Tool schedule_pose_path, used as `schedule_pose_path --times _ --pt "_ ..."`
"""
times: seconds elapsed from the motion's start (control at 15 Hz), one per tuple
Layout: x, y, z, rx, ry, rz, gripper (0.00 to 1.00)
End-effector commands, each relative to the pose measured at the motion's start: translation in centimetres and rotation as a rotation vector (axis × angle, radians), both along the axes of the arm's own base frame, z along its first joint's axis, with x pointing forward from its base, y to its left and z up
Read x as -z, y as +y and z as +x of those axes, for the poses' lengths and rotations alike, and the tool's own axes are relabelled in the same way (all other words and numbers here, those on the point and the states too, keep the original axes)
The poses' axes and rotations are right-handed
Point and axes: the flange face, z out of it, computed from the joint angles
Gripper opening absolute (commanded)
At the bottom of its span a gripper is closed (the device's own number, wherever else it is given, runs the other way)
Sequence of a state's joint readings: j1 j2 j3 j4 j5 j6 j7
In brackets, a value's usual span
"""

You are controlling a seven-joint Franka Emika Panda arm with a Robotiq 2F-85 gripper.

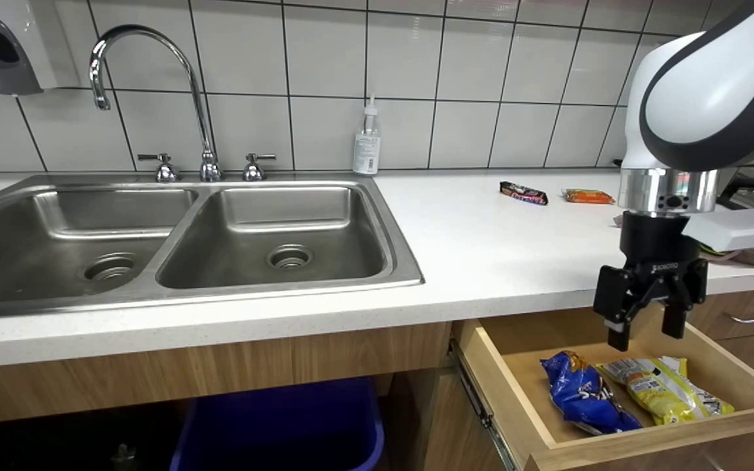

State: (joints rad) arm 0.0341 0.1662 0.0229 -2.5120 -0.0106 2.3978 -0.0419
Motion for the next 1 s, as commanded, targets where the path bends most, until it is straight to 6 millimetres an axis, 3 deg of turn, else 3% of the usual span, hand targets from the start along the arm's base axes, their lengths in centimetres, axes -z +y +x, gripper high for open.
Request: schedule_pose_path --times 0.0,0.4,0.93 --pt "-1.5 -1.0 -2.3 -0.008 0.046 -0.028 1.00" --pt "-2.0 -2.6 -5.5 -0.016 0.139 -0.051 1.00" --pt "-0.2 -4.5 -9.2 -0.047 0.214 -0.096 1.00"
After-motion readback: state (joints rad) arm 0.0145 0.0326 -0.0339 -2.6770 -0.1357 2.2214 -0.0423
